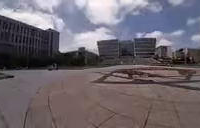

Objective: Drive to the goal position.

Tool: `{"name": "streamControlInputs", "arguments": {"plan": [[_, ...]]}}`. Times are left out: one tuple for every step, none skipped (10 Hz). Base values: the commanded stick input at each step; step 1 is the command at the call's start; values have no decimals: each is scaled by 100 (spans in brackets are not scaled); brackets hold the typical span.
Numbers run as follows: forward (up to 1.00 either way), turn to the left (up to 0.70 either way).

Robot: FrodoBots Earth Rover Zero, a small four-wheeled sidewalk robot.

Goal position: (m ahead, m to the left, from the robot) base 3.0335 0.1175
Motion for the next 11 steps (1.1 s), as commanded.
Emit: {"name": "streamControlInputs", "arguments": {"plan": [[100, 0], [100, 0], [100, 0], [100, 0], [100, 0], [100, 0], [100, 0], [100, 0], [100, 0], [100, 0], [100, 0]]}}
